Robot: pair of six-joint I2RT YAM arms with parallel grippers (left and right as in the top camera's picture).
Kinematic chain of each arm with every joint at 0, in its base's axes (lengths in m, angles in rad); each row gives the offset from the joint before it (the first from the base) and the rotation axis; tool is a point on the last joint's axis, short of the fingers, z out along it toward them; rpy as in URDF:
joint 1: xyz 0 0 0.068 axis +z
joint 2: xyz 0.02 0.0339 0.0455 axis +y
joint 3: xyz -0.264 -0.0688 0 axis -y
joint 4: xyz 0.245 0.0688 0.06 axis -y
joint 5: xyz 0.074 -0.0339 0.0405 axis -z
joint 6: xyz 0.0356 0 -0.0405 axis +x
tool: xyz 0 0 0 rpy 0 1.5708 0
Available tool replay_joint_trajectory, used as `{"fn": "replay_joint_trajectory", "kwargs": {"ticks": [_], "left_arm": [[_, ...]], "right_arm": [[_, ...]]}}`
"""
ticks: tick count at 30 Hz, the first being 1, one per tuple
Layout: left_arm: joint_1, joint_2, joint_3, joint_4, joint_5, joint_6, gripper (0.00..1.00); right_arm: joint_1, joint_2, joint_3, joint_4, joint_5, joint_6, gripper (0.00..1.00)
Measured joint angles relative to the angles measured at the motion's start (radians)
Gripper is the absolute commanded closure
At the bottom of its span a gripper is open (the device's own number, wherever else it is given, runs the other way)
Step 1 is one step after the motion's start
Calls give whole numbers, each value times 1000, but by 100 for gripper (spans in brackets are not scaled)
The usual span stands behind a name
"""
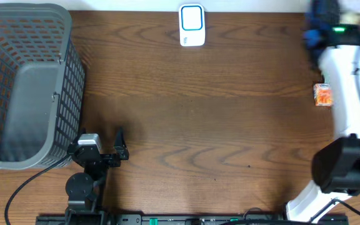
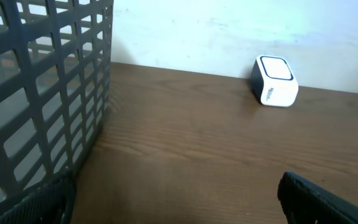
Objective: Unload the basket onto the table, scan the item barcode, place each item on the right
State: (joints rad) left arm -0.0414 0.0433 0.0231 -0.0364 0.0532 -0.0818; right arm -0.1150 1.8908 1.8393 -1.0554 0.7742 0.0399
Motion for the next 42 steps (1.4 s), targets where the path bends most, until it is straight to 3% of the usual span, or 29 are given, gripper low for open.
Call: {"fn": "replay_joint_trajectory", "kwargs": {"ticks": [4,8,14,21,22,23,24,25,26,34,42], "left_arm": [[0,0,0,0,0,0,2],[0,0,0,0,0,0,2],[0,0,0,0,0,0,2],[0,0,0,0,0,0,2],[0,0,0,0,0,0,2],[0,0,0,0,0,0,2],[0,0,0,0,0,0,2],[0,0,0,0,0,0,2],[0,0,0,0,0,0,2],[0,0,0,0,0,0,2],[0,0,0,0,0,0,2]], "right_arm": [[-220,53,-5,98,68,186,99],[-337,111,-7,262,89,100,99],[-379,143,-8,264,34,17,98],[-349,165,-8,103,-63,154,95],[-343,173,-8,79,-63,174,90],[-338,180,-8,56,-63,191,75],[-331,189,-8,21,-63,219,22],[-330,193,-8,3,-63,227,8],[-329,197,-8,-10,-64,240,1],[-251,166,-10,-104,-82,303,1],[17,-209,-10,-183,-334,338,1]]}}
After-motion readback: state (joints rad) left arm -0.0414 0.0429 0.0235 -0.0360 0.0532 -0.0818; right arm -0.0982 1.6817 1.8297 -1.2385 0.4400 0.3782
